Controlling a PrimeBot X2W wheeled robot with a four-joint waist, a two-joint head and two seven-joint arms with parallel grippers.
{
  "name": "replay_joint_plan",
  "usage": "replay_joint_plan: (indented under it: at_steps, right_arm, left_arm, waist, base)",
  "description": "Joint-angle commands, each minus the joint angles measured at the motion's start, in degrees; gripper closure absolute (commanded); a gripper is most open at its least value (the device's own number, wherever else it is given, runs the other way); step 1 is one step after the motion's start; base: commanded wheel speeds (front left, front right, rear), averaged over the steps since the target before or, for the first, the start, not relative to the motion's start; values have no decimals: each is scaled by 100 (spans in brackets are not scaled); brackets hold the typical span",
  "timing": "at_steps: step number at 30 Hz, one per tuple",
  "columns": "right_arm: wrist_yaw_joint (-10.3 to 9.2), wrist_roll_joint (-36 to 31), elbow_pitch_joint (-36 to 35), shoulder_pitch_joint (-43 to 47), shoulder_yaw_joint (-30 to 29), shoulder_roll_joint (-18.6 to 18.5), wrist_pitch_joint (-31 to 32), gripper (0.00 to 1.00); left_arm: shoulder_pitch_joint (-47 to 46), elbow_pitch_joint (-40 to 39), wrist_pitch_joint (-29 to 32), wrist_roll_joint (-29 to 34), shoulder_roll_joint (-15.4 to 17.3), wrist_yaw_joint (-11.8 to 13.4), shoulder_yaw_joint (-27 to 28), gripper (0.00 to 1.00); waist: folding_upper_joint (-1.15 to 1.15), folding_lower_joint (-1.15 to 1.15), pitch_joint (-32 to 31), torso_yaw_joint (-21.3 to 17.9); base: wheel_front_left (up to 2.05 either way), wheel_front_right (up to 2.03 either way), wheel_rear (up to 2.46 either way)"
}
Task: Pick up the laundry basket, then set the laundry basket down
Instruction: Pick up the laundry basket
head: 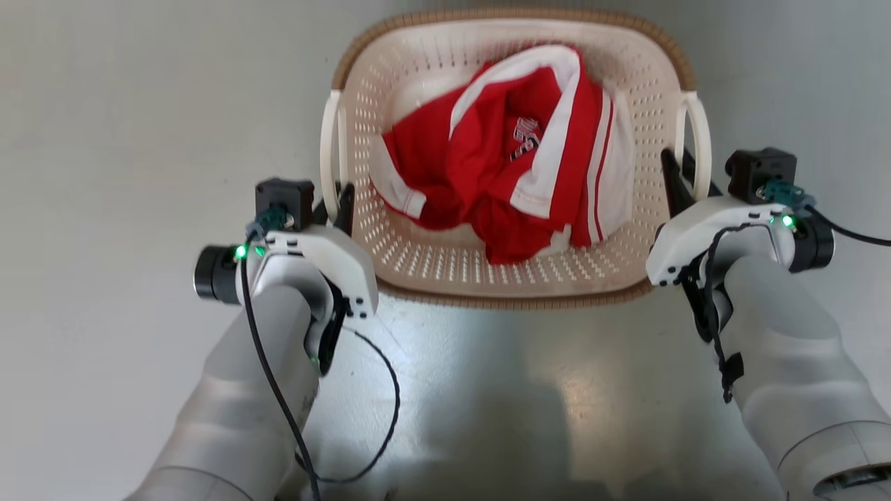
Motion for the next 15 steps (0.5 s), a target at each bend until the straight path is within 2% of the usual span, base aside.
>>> replay_joint_plan:
  at_steps: [1,8,15]
  right_arm:
    - [45,-53,71,288,154,151,-52,100]
    - [45,109,402,492,367,151,-52,100]
    - [45,592,561,874,929,151,-51,100]
  left_arm:
    - [214,-101,-45,-114,153,35,58,100]
    - [616,-144,-45,-541,153,126,-158,100]
    - [1014,-9,-45,-883,153,253,-479,100]
  waist:
    - [0,0,-245,-44]
    - [0,0,-857,-104]
    - [0,0,-1615,-180]
  base:
    - [0,0,0]
    - [0,0,0]
    - [0,0,0]
